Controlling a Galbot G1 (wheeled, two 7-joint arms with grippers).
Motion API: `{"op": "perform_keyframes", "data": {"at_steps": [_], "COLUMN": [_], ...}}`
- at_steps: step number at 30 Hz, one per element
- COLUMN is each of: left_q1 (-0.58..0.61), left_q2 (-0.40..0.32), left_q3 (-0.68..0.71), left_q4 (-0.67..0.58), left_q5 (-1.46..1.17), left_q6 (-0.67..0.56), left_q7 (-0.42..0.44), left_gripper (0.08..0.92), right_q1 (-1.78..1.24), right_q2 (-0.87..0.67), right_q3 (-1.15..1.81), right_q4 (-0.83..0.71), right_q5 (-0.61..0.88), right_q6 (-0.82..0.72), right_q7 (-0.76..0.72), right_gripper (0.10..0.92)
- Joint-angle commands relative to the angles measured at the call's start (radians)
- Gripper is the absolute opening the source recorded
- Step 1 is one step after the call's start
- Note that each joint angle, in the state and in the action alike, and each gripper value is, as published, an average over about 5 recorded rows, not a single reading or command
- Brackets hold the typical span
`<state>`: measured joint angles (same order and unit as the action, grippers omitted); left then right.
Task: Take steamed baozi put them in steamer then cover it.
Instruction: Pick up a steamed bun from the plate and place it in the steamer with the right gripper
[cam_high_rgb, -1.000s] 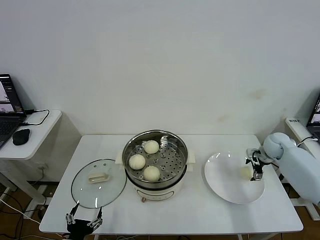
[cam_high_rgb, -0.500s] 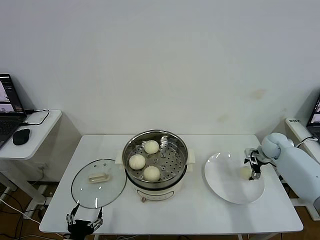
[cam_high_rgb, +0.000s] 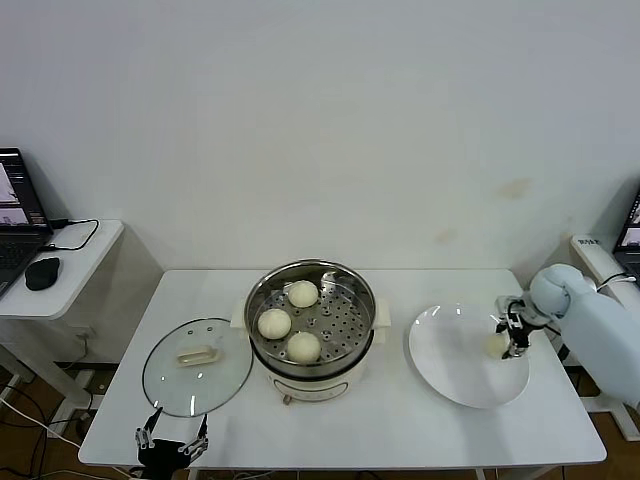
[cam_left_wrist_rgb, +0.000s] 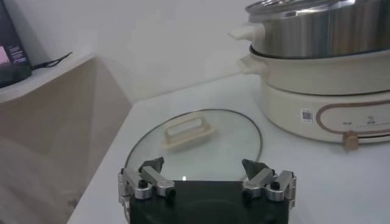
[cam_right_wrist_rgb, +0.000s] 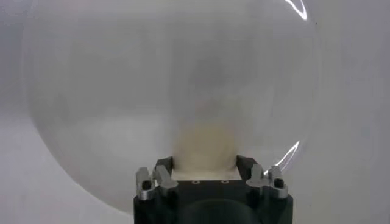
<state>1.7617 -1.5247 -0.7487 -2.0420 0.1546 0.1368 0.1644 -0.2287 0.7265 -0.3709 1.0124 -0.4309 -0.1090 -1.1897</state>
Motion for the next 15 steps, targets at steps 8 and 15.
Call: {"op": "perform_keyframes", "data": {"at_steps": [8, 15], "left_q1": [-0.032, -0.045], "left_q2": [0.009, 0.012], "left_q3": [-0.007, -0.018], "left_q4": [0.000, -0.008], "left_q5": [0.021, 0.006], "left_q6": [-0.017, -0.021], "left_q7": [-0.011, -0.015], "left_gripper": [0.823, 0.823], "right_q1": [0.460, 0.692], "right_q2": [-0.097, 0.003], "right_q3": [-0.390, -0.566], "right_q4": [0.219, 0.331], "right_q5": [0.505, 0.700], "right_q6": [-0.178, -0.277], "right_q7": [-0.086, -0.092], "right_gripper": [0.602, 0.602]}}
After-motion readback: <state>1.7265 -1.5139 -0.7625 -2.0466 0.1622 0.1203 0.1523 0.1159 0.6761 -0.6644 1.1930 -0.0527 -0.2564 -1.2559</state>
